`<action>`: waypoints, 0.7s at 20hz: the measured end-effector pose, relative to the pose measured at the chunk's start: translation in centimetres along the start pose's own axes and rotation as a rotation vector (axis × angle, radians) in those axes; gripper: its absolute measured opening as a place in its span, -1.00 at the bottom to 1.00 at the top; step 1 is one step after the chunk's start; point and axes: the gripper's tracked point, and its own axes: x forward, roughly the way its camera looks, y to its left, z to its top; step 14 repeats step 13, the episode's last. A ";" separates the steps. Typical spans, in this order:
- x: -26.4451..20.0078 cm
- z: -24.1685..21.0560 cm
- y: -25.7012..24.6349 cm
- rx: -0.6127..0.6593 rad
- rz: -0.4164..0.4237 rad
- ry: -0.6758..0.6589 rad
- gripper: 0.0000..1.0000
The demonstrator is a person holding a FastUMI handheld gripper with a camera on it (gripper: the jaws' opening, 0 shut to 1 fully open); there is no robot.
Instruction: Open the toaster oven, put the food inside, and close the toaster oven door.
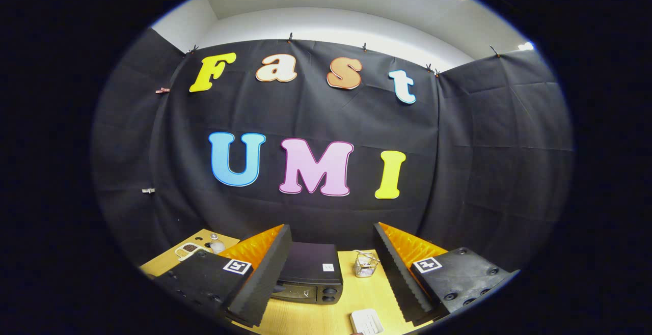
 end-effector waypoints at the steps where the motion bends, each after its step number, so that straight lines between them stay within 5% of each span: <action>1: -0.2 0.3 0.0 0.003 -0.004 -0.006 0.98; 14: -0.5 1.7 -0.6 0.030 -0.014 -0.015 0.97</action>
